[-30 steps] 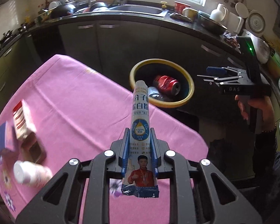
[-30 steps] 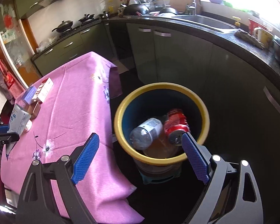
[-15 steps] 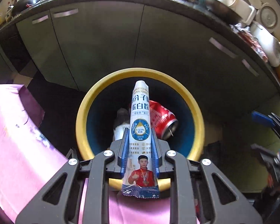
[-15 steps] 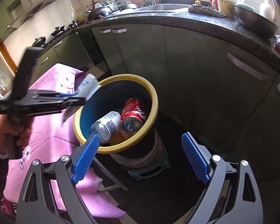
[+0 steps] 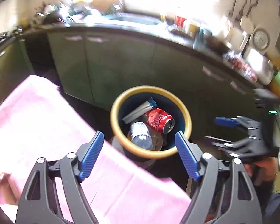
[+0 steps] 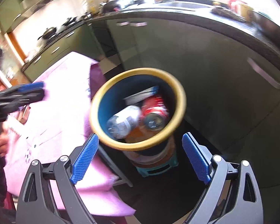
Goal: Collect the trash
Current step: 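Carry the sachet over the bin and open the left gripper, then grasp the white pill bottle with the right gripper, then carry the pill bottle over the bin and open the right gripper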
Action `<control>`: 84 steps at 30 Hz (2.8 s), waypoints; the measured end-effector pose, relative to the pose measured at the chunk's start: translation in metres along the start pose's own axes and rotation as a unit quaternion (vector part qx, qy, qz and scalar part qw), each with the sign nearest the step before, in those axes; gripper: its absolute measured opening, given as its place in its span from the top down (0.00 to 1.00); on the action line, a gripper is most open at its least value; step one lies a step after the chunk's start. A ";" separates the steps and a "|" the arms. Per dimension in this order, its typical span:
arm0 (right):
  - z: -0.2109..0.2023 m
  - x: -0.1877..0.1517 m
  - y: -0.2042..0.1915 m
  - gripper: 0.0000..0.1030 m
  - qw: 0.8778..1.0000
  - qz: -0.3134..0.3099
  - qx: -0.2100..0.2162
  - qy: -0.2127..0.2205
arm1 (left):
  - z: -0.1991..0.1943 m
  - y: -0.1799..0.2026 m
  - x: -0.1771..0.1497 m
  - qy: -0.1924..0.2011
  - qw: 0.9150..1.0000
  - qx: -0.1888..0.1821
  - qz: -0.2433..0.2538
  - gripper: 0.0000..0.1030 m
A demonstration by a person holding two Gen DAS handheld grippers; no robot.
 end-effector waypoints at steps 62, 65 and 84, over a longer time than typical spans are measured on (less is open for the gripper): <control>0.051 0.011 -0.382 0.52 0.937 -0.314 0.154 -0.007 | -0.149 -0.219 -0.290 0.060 0.949 0.106 -0.290 0.12; 0.038 0.037 -0.316 0.52 0.962 -0.248 0.113 0.017 | -0.144 -0.213 -0.282 0.058 0.953 0.101 -0.280 0.12; 0.078 0.136 -0.025 0.35 0.997 0.029 -0.054 0.045 | -0.100 -0.169 -0.227 0.014 0.970 0.100 -0.219 0.12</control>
Point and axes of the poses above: each gripper's, at about its wrist camera, not at the fingertips, and z roughly the way its jaws point, y to its right, x to its top, the point moved 8 cm from there along z, roughly the way its jaws point, and after that the axes turned 15 degrees about -y, right-handed, at the moved point
